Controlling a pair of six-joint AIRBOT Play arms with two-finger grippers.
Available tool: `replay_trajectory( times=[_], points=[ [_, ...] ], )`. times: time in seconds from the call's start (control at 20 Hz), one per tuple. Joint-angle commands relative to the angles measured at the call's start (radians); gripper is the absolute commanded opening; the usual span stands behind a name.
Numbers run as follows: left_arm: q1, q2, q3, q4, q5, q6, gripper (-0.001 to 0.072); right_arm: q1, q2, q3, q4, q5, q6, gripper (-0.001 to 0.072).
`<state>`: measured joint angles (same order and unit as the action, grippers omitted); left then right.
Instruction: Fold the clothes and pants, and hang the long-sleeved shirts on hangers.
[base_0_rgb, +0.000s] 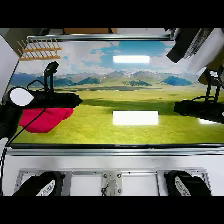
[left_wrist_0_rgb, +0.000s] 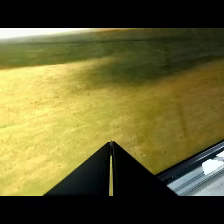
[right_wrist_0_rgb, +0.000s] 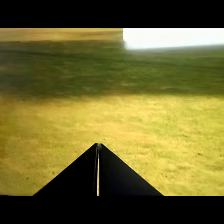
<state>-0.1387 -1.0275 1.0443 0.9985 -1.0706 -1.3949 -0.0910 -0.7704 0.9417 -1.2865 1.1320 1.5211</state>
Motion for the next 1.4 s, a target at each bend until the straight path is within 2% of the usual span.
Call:
replay_trajectory(
  times=[0.0, 0.35, 0.55, 0.6, 0.65, 0.7, 0.8, 0.9, 1.0, 1.2, 1.35],
  points=[
    [-0.001, -0.002, -0.001, 0.0, 0.002, 0.0, 0.0008, 0.0, 0.0, 0.0, 0.0, 0.001, 0.0, 0.0025],
    [-0.001, -0.077, -0.001, -0.005, 0.0, 0.0, 0.0008, 0.0, -0.001, -0.003, 0.0, 0.0, 0.0, 0.0025],
    [0.071, -0.104, -0.001, 0.005, 0.004, 0.002, 0.0027, 0.0, -0.001, -0.003, 0.0, 0.0, 0.0, 0.0025],
    [0.11, -0.104, 0.001, 0.005, 0.013, 0.025, 0.0414, 0.0, -0.001, -0.003, 0.0, 0.0, 0.0, 0.0025],
    [0.154, -0.104, 0.006, 0.006, 0.016, 0.038, 0.0711, 0.0, -0.001, -0.003, 0.0, 0.0, 0.0, 0.0025],
    [0.205, -0.104, 0.018, 0.033, 0.022, 0.056, 0.0698, 0.0, -0.001, -0.003, 0.0, 0.0, 0.0, 0.0025],
    [0.271, -0.105, 0.029, 0.234, 0.065, 0.051, 0.0697, 0.0, -0.001, -0.003, 0.0, 0.0, 0.0, 0.0025],
    [0.297, -0.129, 0.029, 0.46, 0.107, 0.013, 0.0697, 0.0, -0.001, -0.003, 0.0, 0.0, 0.0, 0.0024],
    [0.3, -0.193, 0.029, 0.578, 0.134, -0.001, 0.0697, 0.0, -0.001, -0.003, 0.0, 0.0, 0.0, 0.0024],
    [0.297, -0.365, 0.03, 0.604, 0.19, 0.0, 0.0697, 0.0, -0.001, -0.003, 0.0, 0.0, 0.0, 0.0025],
    [0.297, -0.453, 0.03, 0.603, 0.143, 0.0, 0.0697, 0.0, -0.001, -0.003, 0.0, 0.0, 0.0, 0.0024]
  ],
)
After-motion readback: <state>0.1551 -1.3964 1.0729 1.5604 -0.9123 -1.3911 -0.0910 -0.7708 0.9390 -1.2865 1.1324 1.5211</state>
